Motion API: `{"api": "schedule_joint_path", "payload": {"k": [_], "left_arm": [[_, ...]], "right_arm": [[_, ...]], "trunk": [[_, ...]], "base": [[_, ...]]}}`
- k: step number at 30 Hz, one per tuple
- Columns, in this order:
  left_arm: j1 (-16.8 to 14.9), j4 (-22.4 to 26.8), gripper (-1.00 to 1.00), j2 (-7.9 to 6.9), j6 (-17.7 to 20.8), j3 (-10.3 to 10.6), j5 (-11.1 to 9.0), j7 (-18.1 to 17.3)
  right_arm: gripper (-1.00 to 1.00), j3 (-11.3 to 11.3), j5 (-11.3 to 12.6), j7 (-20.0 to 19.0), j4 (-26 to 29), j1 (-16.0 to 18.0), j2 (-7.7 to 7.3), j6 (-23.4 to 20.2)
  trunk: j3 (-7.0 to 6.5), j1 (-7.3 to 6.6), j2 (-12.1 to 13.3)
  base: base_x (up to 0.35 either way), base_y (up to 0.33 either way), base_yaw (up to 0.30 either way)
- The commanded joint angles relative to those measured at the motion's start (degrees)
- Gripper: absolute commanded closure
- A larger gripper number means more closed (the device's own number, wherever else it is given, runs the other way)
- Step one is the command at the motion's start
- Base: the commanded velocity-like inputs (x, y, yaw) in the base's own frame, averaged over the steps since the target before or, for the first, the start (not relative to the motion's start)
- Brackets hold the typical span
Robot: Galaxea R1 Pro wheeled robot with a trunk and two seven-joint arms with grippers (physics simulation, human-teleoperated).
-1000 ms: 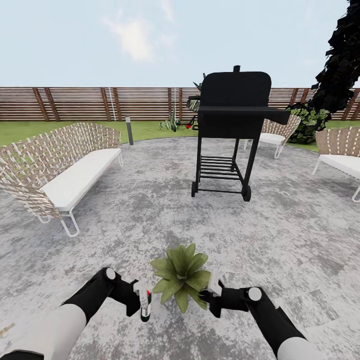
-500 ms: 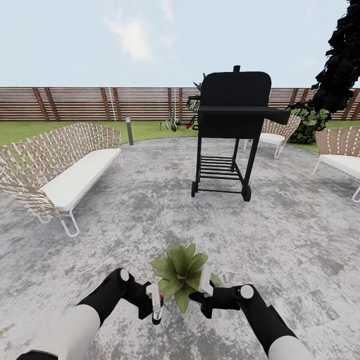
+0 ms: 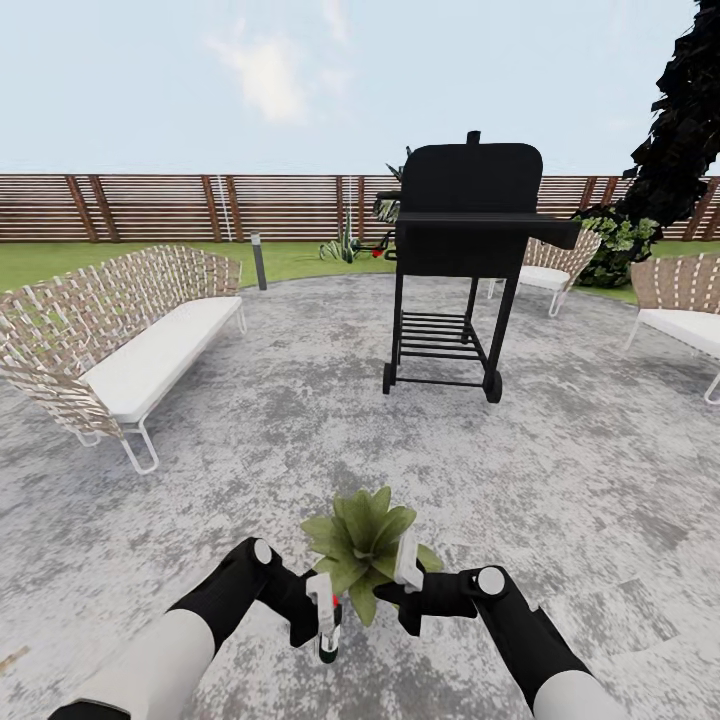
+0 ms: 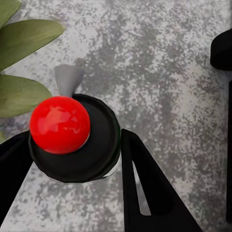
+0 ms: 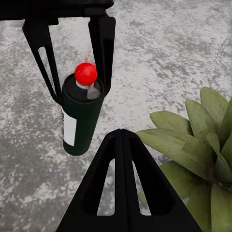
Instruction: Pick up the pesticide atomizer in the garden and spray insectifuge to fully cover both potted plants in the garden.
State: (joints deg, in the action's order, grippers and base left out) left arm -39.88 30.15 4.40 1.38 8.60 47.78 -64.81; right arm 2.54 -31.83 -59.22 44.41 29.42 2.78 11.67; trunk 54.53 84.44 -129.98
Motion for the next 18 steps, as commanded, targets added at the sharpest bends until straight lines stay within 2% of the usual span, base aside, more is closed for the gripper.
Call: {"api": "schedule_joint_path", "payload": {"k": [1, 13, 18], "left_arm": [[-0.02, 0.09, 1.00, 0.21, 0.11, 0.02, 0.21, -0.25], [-0.07, 0.09, 1.00, 1.66, -0.06, -0.07, 0.12, -0.40], [-0.11, 0.09, 1.00, 3.24, -0.13, -0.09, 0.03, -0.40]], "right_arm": [[1.00, -0.08, -0.60, -0.02, 0.06, 0.02, 0.03, 0.54], [1.00, -0.08, -0.60, -0.02, 0.06, 0.02, 0.03, 0.54], [1.00, -0.08, -0.60, -0.02, 0.06, 0.02, 0.11, 0.54]], "trunk": [[0.05, -0.01, -0.02], [0.05, -0.01, -0.02], [0.05, -0.01, -0.02]], "base": [[0.000, 0.000, 0.000], [0.000, 0.000, 0.000], [0.000, 0.000, 0.000]]}}
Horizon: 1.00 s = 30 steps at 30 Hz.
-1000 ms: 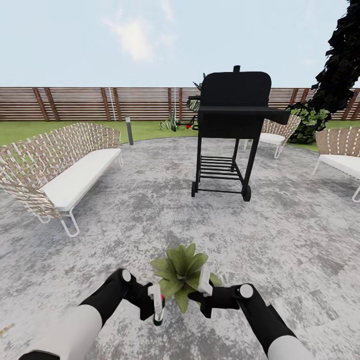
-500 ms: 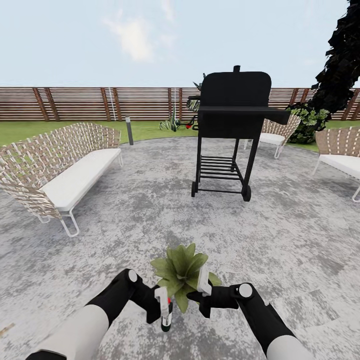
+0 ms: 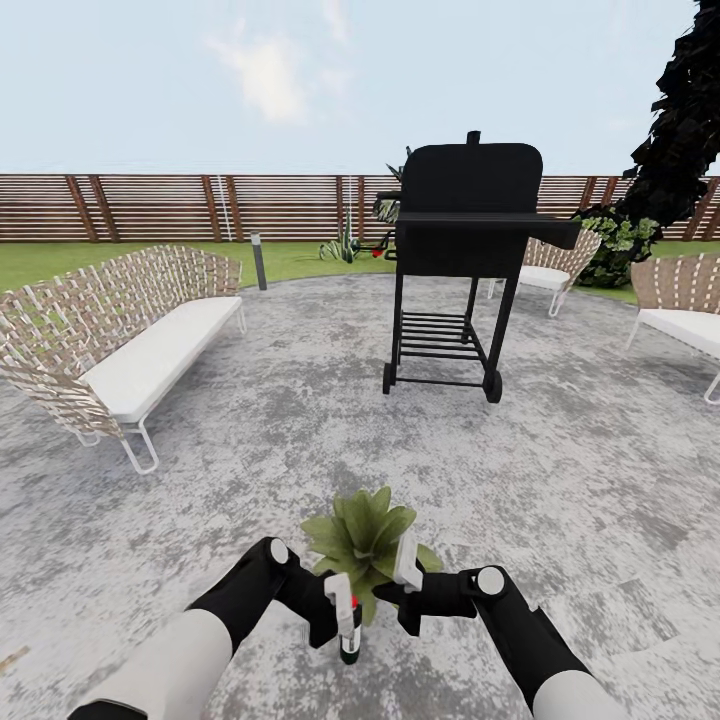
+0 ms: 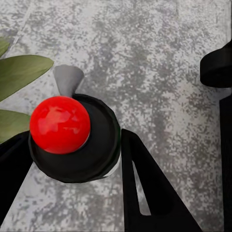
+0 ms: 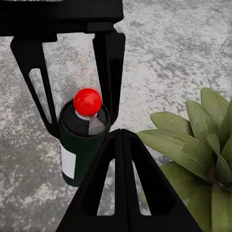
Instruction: Pick up the pesticide atomizer in the garden and spray insectifuge to fully cover both potted plants in the garden.
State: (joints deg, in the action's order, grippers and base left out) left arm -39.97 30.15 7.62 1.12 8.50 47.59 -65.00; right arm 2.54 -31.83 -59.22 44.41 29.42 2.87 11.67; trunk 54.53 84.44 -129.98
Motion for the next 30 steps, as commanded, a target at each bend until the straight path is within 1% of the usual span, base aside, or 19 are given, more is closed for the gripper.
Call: {"api": "schedule_joint_path", "payload": {"k": [1, 7, 11, 14, 25, 30], "left_arm": [[-0.02, 0.09, 1.00, 0.22, 0.12, 0.02, 0.22, -0.21], [-0.01, 0.16, 1.00, 1.12, 0.11, 0.03, 0.24, -0.21], [-0.02, 0.36, 1.00, 1.30, 0.11, 0.03, 0.22, -0.15], [-0.02, 0.55, 1.00, 1.29, 0.11, 0.03, 0.18, -0.15], [-0.02, 0.61, 1.00, 1.15, 0.11, -0.04, 0.12, -0.21], [-0.10, 0.16, 1.00, 0.71, 0.23, 0.22, 0.57, -0.15]], "right_arm": [[1.00, -0.08, -0.60, -0.02, 0.06, 0.02, 0.03, 0.54], [1.00, 0.21, -0.60, -0.02, 0.06, 0.02, 0.41, 0.54], [1.00, 2.15, -0.60, 0.02, 0.06, 0.02, 0.53, 0.54], [1.00, 2.89, -0.60, 0.06, 0.06, 0.02, 0.55, 0.54], [1.00, 3.09, -0.60, 0.07, 0.06, 0.02, 0.50, 0.54], [1.00, 3.03, -0.63, 0.07, -0.02, 0.02, 0.47, 0.54]], "trunk": [[0.05, -0.01, -0.02], [0.05, -0.01, -0.02], [0.05, -0.01, -0.02], [0.05, -0.01, -0.02], [0.05, -0.01, -0.02], [0.05, -0.01, -0.02]], "base": [[0.000, 0.000, 0.000], [0.000, 0.000, 0.000], [0.000, 0.000, 0.000], [0.000, 0.000, 0.000], [0.000, 0.000, 0.000], [0.000, 0.000, 0.000]]}}
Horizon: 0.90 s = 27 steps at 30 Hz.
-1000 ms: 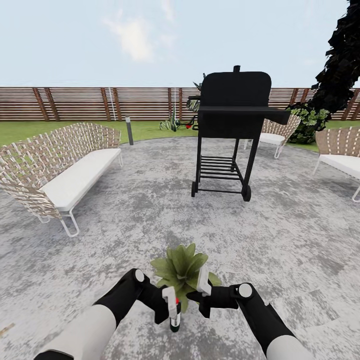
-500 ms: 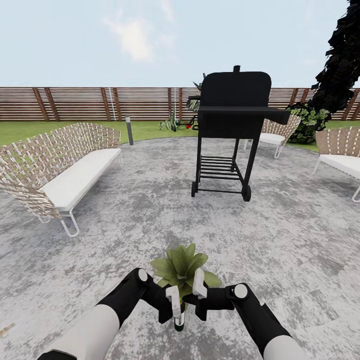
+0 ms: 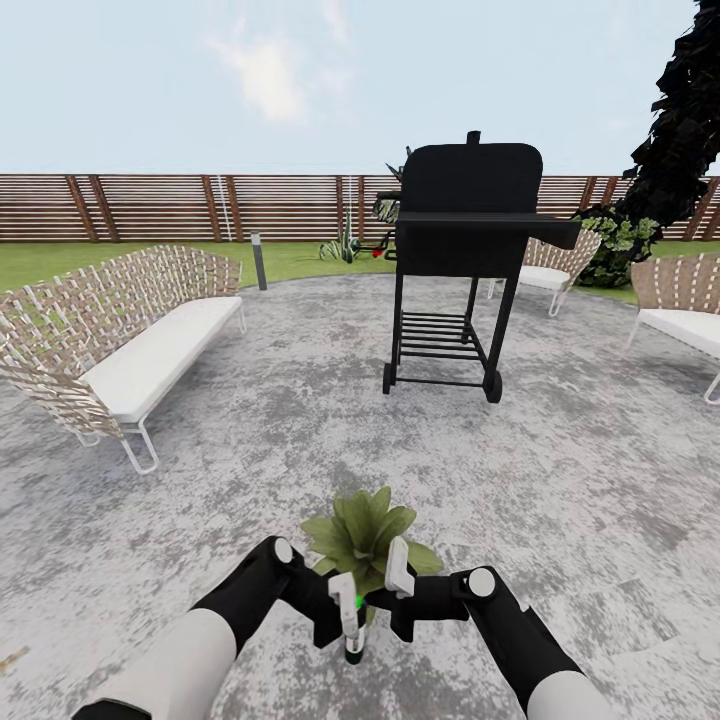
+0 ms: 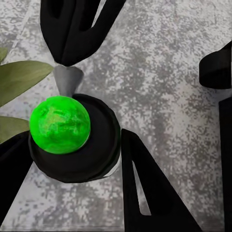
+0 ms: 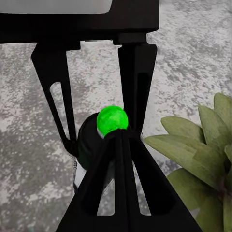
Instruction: Pick up the pesticide atomizer in the garden and spray insectifuge to fully cover both potted plants in the garden.
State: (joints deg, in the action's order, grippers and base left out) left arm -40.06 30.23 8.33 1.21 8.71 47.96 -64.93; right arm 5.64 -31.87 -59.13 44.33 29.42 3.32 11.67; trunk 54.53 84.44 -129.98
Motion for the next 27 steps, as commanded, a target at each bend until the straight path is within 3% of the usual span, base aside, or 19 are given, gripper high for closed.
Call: {"api": "schedule_joint_path", "payload": {"k": [1, 5, 7, 11, 15, 16, 23, 25, 27], "left_arm": [[-0.03, 0.07, 1.00, -0.04, 0.17, 0.00, 0.23, -0.23], [-0.12, 0.02, 1.00, -1.62, 0.30, 0.06, 0.43, -0.28], [-0.11, 0.02, 1.00, -4.41, 0.36, 0.07, 0.46, -0.28], [-0.03, 0.04, 1.00, -7.89, 0.24, 0.06, 0.40, -0.29], [-0.11, 0.27, 1.00, -9.61, 0.20, -0.04, 0.38, -0.39], [-0.13, 0.37, 1.00, -9.85, 0.22, -0.06, 0.38, -0.61], [-0.10, 0.66, 1.00, -10.89, 0.49, -0.45, 0.23, -2.49], [0.01, 0.75, 1.00, -10.93, 0.77, -0.70, -0.05, -2.08], [0.09, 0.78, 1.00, -10.91, 0.96, -1.56, -0.21, -1.89]], "right_arm": [[1.00, -0.09, -0.62, -0.02, 0.06, 0.02, 0.02, 0.55], [1.00, -0.10, -0.65, -0.02, 0.02, 0.02, 0.02, 0.55], [1.00, -0.10, -0.67, -0.02, -0.02, 0.02, -0.02, 0.55], [1.00, -0.10, -0.73, -0.02, -0.03, 0.02, -0.06, 0.55], [1.00, -0.19, -0.73, -0.02, -0.14, 0.02, -0.25, 0.55], [-1.00, -0.22, -0.74, -0.02, -0.19, 0.02, -0.31, 0.55], [-1.00, -0.66, -0.68, 0.36, -0.39, 0.02, -0.87, 0.66], [-1.00, -1.30, -0.64, 1.45, -1.34, -0.10, -1.96, 0.75], [-1.00, -3.26, -0.50, 5.10, -3.94, -0.23, -3.45, 0.83]], "trunk": [[0.05, -0.01, -0.02], [0.05, -0.01, -0.02], [0.05, -0.01, -0.02], [0.05, -0.01, -0.02], [0.05, -0.01, -0.02], [0.05, -0.01, -0.02], [0.05, -0.01, -0.02], [0.05, -0.01, -0.02], [0.05, -0.01, -0.02]], "base": [[0.000, 0.000, 0.000], [0.000, 0.000, 0.000], [0.000, 0.000, 0.000], [0.000, 0.000, 0.000], [0.000, 0.000, 0.000], [0.000, 0.000, 0.000], [0.000, 0.000, 0.000], [0.000, 0.000, 0.000], [0.000, 0.000, 0.000]]}}
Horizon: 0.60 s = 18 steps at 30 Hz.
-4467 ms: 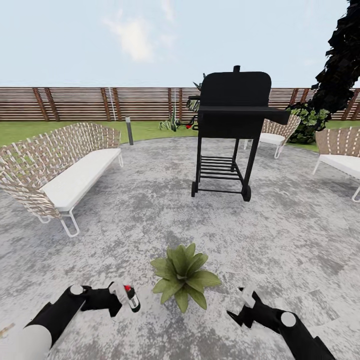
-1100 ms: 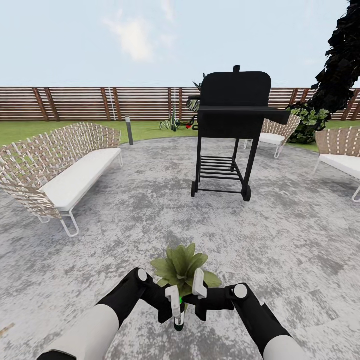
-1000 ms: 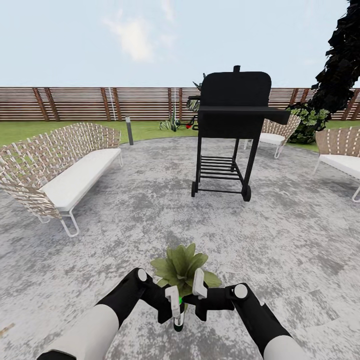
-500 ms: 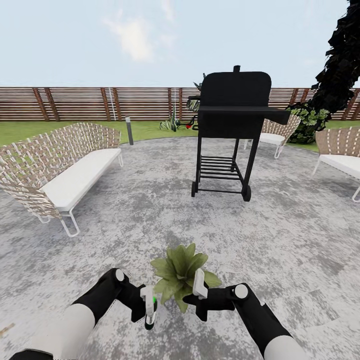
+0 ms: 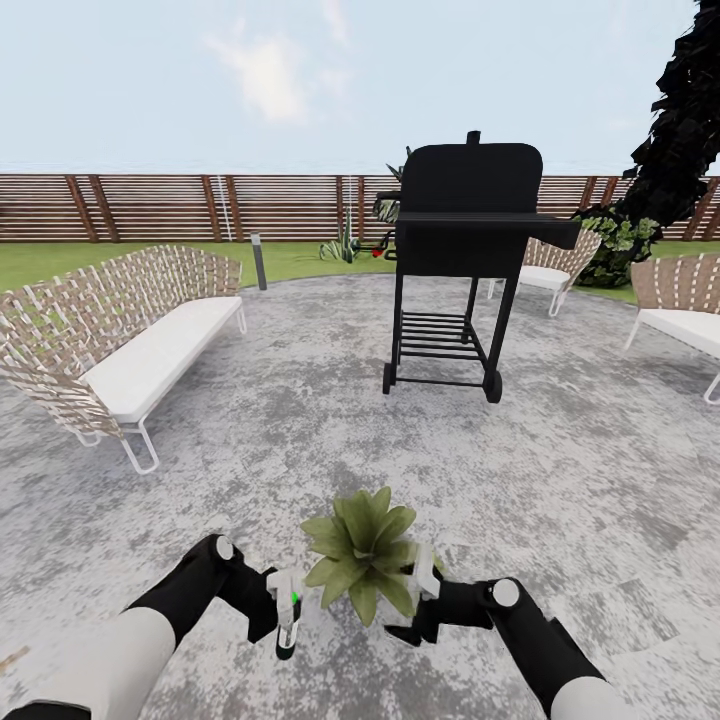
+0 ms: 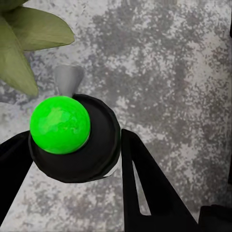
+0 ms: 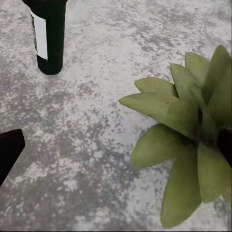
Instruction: Pick up the pesticide atomizer in the garden and spray insectifuge to fully cover both potted plants in the garden.
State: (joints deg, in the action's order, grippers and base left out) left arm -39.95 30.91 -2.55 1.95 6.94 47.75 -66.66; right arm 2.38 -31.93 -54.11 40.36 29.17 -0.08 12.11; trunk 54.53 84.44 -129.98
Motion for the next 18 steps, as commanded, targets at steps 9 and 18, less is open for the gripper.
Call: {"api": "schedule_joint_path", "payload": {"k": [9, 18], "left_arm": [[0.22, 0.01, 1.00, 0.28, 5.77, -9.38, -0.11, 1.54], [0.22, 0.02, 1.00, 0.09, 14.78, -10.24, -0.07, 2.88]], "right_arm": [[-1.00, -19.46, -0.32, 11.50, -12.89, -0.25, -7.26, 0.95], [-1.00, -38.64, -0.34, 15.08, -13.81, -4.89, -10.35, 4.58]], "trunk": [[0.05, -0.01, -0.02], [0.05, -0.01, -0.02]], "base": [[0.000, 0.000, 0.000], [0.000, 0.000, 0.000]]}}
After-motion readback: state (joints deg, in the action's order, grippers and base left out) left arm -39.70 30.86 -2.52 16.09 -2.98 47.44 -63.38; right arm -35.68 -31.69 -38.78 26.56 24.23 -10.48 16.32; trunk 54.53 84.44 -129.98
